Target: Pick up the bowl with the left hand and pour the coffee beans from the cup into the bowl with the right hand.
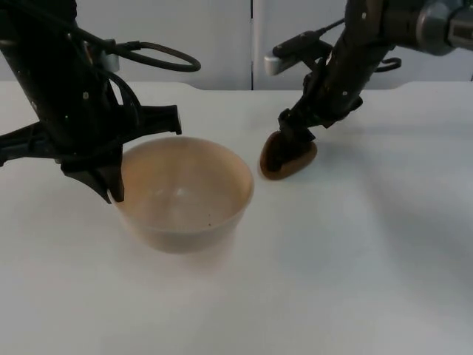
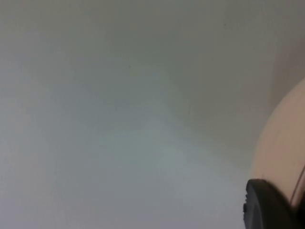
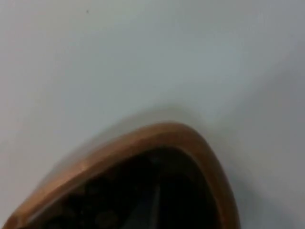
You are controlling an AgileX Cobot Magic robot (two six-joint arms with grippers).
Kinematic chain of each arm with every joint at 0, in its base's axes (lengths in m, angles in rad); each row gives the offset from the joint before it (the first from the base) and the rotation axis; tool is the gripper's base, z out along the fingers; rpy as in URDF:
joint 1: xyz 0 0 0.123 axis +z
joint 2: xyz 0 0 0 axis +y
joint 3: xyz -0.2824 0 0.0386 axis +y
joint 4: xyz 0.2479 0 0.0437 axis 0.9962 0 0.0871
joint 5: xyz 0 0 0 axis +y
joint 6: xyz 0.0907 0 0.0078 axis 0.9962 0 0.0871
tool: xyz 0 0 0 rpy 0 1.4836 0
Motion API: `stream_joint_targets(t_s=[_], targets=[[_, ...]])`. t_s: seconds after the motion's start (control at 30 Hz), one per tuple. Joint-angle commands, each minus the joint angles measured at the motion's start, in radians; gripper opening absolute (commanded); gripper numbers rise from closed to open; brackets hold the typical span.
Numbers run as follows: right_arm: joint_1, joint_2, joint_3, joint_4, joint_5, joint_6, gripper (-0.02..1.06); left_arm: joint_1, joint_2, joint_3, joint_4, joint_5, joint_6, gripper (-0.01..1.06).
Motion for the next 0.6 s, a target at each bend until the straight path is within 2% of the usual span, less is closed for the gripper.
stream_joint_targets(t_s=[0.0,0.13,0.27,0.3,0.5,0.53,0.57], targets=[[0.001,0.005,-0.008,-0.007,-0.019,0.004,0.8,-0.005,-0.014,-0.003,0.001,0.001,-0.008,0.0],[0.001,0.019,-0.008,-0.005,-0.021,0.004,0.73,-0.005,-0.014,-0.003,0.001,0.001,-0.008,0.0],[0.001,0.019,-0.008,0.012,-0.028,-0.011,0.55,-0.005,-0.014,-0.003,0.001,0.001,-0.008,0.0],[0.001,0.019,-0.008,0.012,-0.028,-0.011,0.55,-0.005,-0.014,-0.003,0.001,0.001,-0.008,0.0],[0.003,0.019,-0.008,0.018,-0.03,-0.017,0.28,-0.005,-0.014,-0.003,0.001,0.001,-0.008,0.0],[0.003,0.019,-0.008,0.018,-0.03,-0.017,0.28,-0.005,-0.014,-0.003,0.001,0.001,-0.008,0.0],[0.003,0.019,-0.008,0.026,-0.03,-0.021,0.23,-0.005,-0.014,-0.003,0.001,0.001,-0.008,0.0]])
